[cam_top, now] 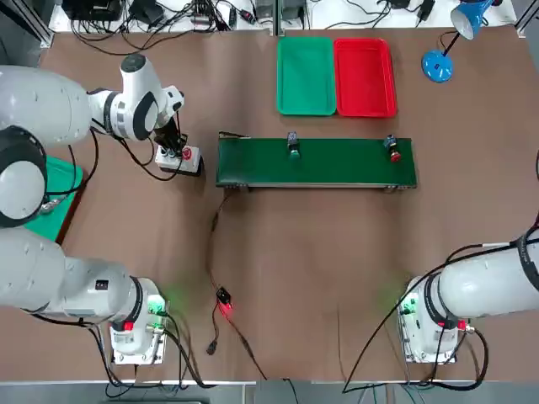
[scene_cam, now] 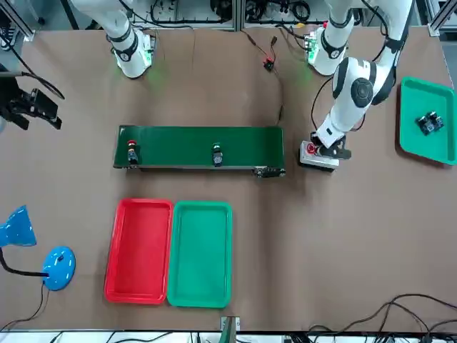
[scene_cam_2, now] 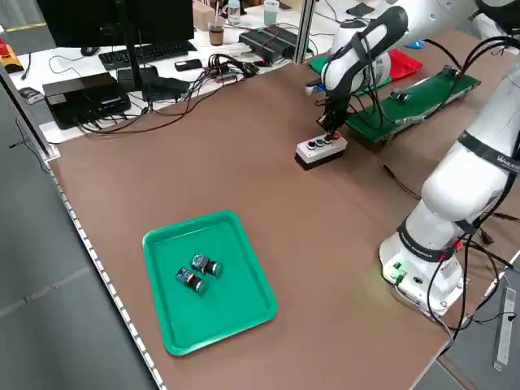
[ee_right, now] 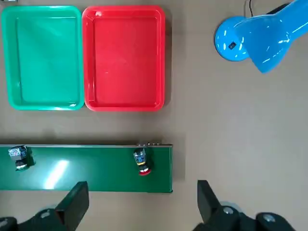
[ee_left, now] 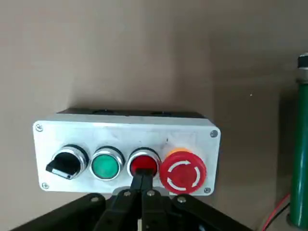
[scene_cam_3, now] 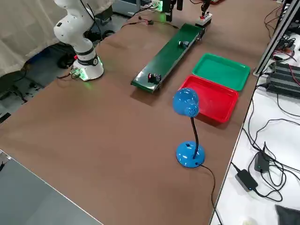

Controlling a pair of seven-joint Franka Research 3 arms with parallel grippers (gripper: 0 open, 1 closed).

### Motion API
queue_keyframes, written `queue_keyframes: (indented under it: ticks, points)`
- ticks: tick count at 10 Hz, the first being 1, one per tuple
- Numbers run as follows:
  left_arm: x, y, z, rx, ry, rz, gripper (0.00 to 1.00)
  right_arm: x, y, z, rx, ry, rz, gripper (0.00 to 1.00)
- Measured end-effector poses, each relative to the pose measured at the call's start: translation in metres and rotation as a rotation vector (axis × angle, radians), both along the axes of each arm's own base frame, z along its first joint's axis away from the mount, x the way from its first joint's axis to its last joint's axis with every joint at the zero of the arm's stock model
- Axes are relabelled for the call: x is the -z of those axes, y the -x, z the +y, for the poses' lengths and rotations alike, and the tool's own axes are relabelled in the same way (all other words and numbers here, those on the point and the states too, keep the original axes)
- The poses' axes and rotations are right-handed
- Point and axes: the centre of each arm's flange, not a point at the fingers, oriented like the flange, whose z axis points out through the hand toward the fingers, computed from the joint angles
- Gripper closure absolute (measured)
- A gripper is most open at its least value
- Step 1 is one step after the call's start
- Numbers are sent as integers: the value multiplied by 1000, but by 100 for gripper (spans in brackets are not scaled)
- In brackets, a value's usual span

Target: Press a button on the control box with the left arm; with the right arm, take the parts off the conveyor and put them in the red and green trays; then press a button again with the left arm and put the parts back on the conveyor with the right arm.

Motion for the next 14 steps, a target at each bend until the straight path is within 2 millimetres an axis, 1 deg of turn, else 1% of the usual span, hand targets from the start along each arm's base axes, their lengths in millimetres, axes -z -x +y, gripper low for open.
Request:
queue_keyframes:
  ticks: [6,8,9,10,11,12,14]
  points:
    - [1,-6,-1,-1,2,9,99,0,0,0,0,0,0,1]
    - [-8,-14,-1,-5,5,5,99,0,0,0,0,0,-1,1]
    - [-20,-21,1,-11,0,22,99,0,0,0,0,0,-1,1]
    - [-41,-30,4,-20,-4,36,99,0,0,0,0,0,-1,1]
    - [-67,-42,6,-28,-5,35,99,0,0,0,-1,0,-2,1]
    - [-97,-56,9,-38,-3,24,98,1,0,2,-4,0,0,1]
    - [-170,-88,22,-69,9,-16,94,13,-6,13,-24,1,16,1]
